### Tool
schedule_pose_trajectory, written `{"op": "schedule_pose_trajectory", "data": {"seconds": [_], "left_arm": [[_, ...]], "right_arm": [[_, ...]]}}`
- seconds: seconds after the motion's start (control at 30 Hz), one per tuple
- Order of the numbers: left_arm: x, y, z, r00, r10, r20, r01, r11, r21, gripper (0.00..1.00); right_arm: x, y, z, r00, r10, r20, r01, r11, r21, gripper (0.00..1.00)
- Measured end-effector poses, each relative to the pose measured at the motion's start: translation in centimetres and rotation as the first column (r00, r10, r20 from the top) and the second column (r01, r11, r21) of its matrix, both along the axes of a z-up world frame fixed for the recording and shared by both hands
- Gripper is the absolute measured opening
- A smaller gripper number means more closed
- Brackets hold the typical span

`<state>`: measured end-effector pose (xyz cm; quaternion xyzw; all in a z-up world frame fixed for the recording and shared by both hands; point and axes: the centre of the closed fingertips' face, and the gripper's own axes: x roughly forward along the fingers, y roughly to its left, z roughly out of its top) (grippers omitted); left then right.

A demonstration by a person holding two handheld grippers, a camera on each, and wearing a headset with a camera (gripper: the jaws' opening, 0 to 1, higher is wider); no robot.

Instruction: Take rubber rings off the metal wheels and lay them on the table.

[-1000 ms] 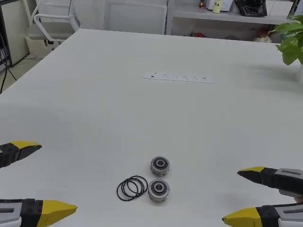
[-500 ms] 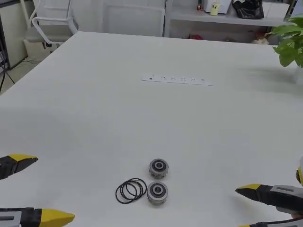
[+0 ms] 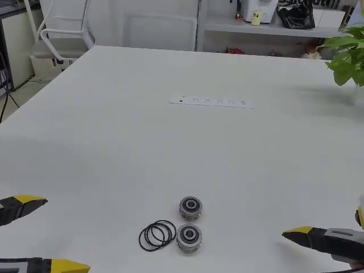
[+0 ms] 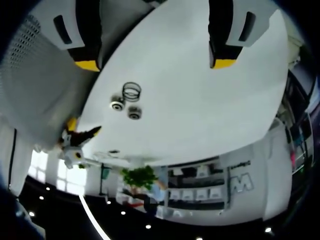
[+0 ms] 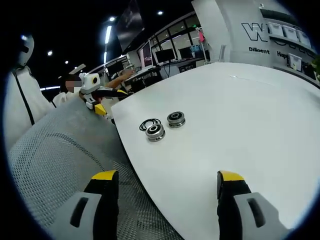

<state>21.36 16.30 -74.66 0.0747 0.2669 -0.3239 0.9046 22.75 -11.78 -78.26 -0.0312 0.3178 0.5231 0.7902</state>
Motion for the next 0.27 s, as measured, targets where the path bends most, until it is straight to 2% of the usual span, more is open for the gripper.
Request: {"op": "schedule_pose_trajectory", "data": {"seconds": [0.27], "left_arm": [[-0.07,0.37,-0.08,0.999,0.033,-0.003,-0.033,0.999,-0.001,0.9]], "right_arm": [[-0.14,0.12,0.03,1.0,0.003,0.004,-0.003,1.0,0.004,0.77]]}}
